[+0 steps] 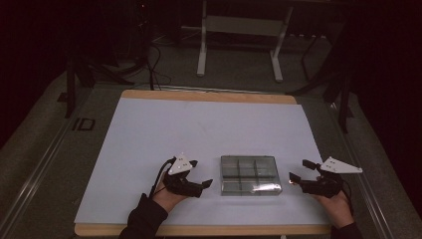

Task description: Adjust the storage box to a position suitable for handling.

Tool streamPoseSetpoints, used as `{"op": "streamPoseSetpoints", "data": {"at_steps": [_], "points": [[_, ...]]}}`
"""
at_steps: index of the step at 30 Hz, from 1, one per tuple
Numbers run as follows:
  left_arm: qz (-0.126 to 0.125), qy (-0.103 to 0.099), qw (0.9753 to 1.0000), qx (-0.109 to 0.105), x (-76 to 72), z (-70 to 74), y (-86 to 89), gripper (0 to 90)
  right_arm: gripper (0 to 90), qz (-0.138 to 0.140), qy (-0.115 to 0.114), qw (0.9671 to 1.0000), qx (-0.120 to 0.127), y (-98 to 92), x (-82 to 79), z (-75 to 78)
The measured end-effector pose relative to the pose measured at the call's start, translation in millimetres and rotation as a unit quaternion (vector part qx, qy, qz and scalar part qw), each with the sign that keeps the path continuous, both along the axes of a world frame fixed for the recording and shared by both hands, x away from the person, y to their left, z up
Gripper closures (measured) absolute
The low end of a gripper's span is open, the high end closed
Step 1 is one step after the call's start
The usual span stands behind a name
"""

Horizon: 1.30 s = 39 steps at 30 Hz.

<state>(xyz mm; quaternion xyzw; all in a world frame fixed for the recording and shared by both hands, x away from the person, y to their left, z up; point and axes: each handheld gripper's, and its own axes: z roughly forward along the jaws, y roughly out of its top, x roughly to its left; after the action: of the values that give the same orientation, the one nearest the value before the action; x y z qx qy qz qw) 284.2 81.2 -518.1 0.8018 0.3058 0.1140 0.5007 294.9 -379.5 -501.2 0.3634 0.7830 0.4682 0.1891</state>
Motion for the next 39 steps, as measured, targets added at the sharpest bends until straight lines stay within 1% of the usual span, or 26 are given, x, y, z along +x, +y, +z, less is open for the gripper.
{"op": "streamPoseSetpoints", "data": {"at_steps": [1,2,3,4,5,6,7,8,9,10,11,12,14,16,17,18,19,20,21,22,24,26,27,34,36,39], "points": [[-0.003,0.003,1.0000,0.003,1.2,-0.5,-1.7,15.7,21.6,0.006,0.003,1.0000,-0.001,1.3,0.5,-1.5],[-0.014,0.000,0.9999,0.009,2.0,-0.8,-4.2,18.6,23.9,0.016,0.006,0.9999,-0.003,2.7,1.2,-3.0],[-0.015,0.001,0.9998,0.013,2.4,-1.0,-6.1,26.2,31.8,0.028,0.009,0.9995,-0.014,4.9,2.1,-5.4],[-0.018,0.003,0.9997,0.019,3.0,-1.2,-7.3,28.9,33.6,0.033,0.007,0.9991,-0.027,6.3,2.3,-6.6],[-0.021,0.003,0.9995,0.025,4.1,-1.6,-8.5,34.1,36.1,0.035,0.003,0.9987,-0.036,7.8,2.4,-7.6],[-0.022,0.006,0.9993,0.028,5.0,-2.1,-9.1,39.4,46.2,0.043,0.004,0.9983,-0.039,8.2,3.0,-8.6],[-0.025,0.011,0.9992,0.030,6.3,-2.9,-10.1,42.6,50.2,0.051,0.009,0.9979,-0.039,8.4,3.6,-9.3],[-0.028,0.017,0.9989,0.034,7.3,-3.9,-11.4,46.8,51.9,0.055,0.012,0.9975,-0.041,9.4,3.9,-10.1],[-0.031,0.016,0.9986,0.041,7.5,-4.5,-12.8,48.8,59.0,0.058,0.013,0.9973,-0.043,10.4,3.9,-11.3],[-0.034,0.017,0.9984,0.043,8.0,-5.3,-14.4,51.7,63.4,0.071,0.020,0.9965,-0.041,11.0,4.4,-12.7],[-0.036,0.020,0.9978,0.051,8.9,-6.0,-16.2,54.2,65.2,0.073,0.023,0.9960,-0.046,12.7,4.6,-14.3],[-0.037,0.021,0.9975,0.056,9.5,-6.7,-17.5,55.6,70.3,0.077,0.025,0.9954,-0.051,14.2,4.5,-16.1],[-0.043,0.026,0.9969,0.061,11.5,-8.4,-19.4,61.1,76.6,0.085,0.032,0.9943,-0.056,17.1,4.6,-19.3],[-0.042,0.031,0.9962,0.069,12.8,-10.3,-21.4,65.5,80.5,0.093,0.035,0.9936,-0.054,17.8,5.4,-20.8],[-0.041,0.031,0.9960,0.074,12.9,-11.1,-22.7,67.7,83.4,0.091,0.036,0.9937,-0.054,18.4,5.4,-21.4],[-0.041,0.031,0.9960,0.073,13.0,-11.9,-23.7,67.8,85.1,0.095,0.039,0.9933,-0.053,18.6,5.8,-22.0],[-0.041,0.031,0.9960,0.073,13.0,-11.9,-23.7,70.5,85.1,0.095,0.039,0.9933,-0.053,18.6,5.8,-22.0],[-0.042,0.034,0.9959,0.073,13.3,-12.7,-24.8,71.2,89.5,0.101,0.041,0.9924,-0.056,20.0,6.5,-23.9],[-0.043,0.033,0.9955,0.077,13.0,-13.4,-25.9,71.2,89.5,0.101,0.041,0.9924,-0.056,20.0,6.5,-23.9],[-0.053,0.035,0.9951,0.076,12.9,-14.7,-27.0,77.5,89.7,0.107,0.041,0.9916,-0.060,21.8,6.0,-25.1],[-0.058,0.035,0.9949,0.075,13.0,-15.4,-27.4,79.0,89.8,0.109,0.042,0.9913,-0.060,22.4,5.9,-25.3],[-0.062,0.043,0.9950,0.065,14.0,-16.9,-28.6,86.3,89.9,0.112,0.040,0.9909,-0.063,23.6,5.3,-25.5],[-0.061,0.043,0.9951,0.066,14.3,-17.4,-29.5,88.5,89.9,0.116,0.041,0.9903,-0.063,24.6,5.6,-26.0],[-0.071,0.047,0.9936,0.075,16.8,-16.3,-37.6,89.9,89.9,0.125,0.046,0.9890,-0.064,27.9,5.8,-27.0],[-0.074,0.050,0.9935,0.070,17.0,-16.4,-39.3,90.0,89.9,0.125,0.047,0.9890,-0.064,28.0,5.8,-26.9],[-0.077,0.044,0.9934,0.073,14.0,-14.2,-42.7,89.9,90.0,0.127,0.047,0.9889,-0.062,27.5,5.4,-26.3]]}}
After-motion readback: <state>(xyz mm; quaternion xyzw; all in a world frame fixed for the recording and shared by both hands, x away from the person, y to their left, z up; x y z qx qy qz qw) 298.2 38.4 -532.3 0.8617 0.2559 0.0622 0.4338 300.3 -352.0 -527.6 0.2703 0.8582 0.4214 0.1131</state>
